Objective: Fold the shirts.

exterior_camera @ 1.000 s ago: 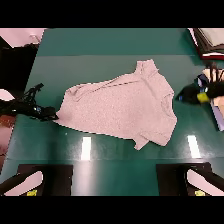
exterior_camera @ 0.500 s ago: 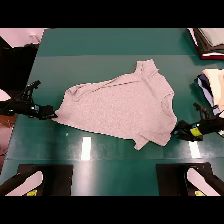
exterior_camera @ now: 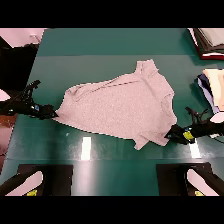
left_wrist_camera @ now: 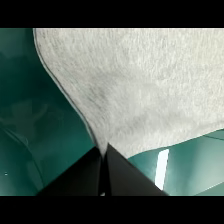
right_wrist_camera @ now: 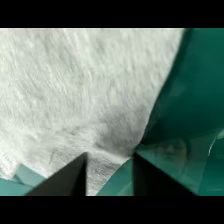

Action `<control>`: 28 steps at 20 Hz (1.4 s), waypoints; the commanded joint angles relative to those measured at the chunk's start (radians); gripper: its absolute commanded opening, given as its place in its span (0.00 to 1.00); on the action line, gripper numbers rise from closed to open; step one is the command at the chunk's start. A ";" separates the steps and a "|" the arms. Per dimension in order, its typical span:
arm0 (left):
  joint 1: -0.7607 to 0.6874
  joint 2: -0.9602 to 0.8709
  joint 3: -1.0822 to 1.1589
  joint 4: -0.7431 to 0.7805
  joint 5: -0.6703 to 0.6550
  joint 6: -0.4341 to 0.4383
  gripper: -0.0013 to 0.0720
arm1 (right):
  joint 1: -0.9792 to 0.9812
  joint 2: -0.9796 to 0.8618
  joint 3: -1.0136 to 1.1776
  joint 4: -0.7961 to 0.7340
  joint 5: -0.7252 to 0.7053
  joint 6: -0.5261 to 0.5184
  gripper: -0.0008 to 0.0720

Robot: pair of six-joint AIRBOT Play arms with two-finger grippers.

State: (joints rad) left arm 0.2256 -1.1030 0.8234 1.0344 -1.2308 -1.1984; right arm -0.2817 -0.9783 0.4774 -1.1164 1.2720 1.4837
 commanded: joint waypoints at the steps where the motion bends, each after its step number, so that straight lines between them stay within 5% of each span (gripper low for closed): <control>1: 0.000 0.001 0.001 -0.003 -0.003 0.000 0.05 | 0.049 0.001 -0.002 -0.008 -0.065 0.015 0.23; 2: 0.000 0.001 0.001 -0.003 -0.004 0.001 0.05 | 0.049 0.001 0.002 -0.013 -0.070 0.014 0.07; 3: 0.000 0.001 0.001 -0.003 -0.003 0.001 0.05 | 0.048 0.001 0.013 -0.013 -0.070 0.014 0.03; 8: 0.000 0.001 0.087 -0.008 0.000 -0.018 0.05 | 0.050 0.034 0.230 0.000 -0.077 0.007 0.03; 17: 0.000 0.126 0.758 -0.176 0.071 -0.059 0.05 | 0.050 0.158 0.967 -0.001 -0.288 0.007 0.03; 24: 0.000 0.214 1.229 -0.271 0.071 -0.060 0.05 | 0.050 0.159 1.423 -0.003 -0.295 -0.029 0.03; 28: 0.000 0.300 1.293 -0.320 0.116 -0.060 0.05 | 0.034 0.162 1.566 -0.012 -0.261 -0.035 0.03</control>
State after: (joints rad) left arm 0.2256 -0.8558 2.0480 0.7547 -1.1454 -1.2579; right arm -0.2363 -0.8162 1.9259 -1.1221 0.9874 1.4578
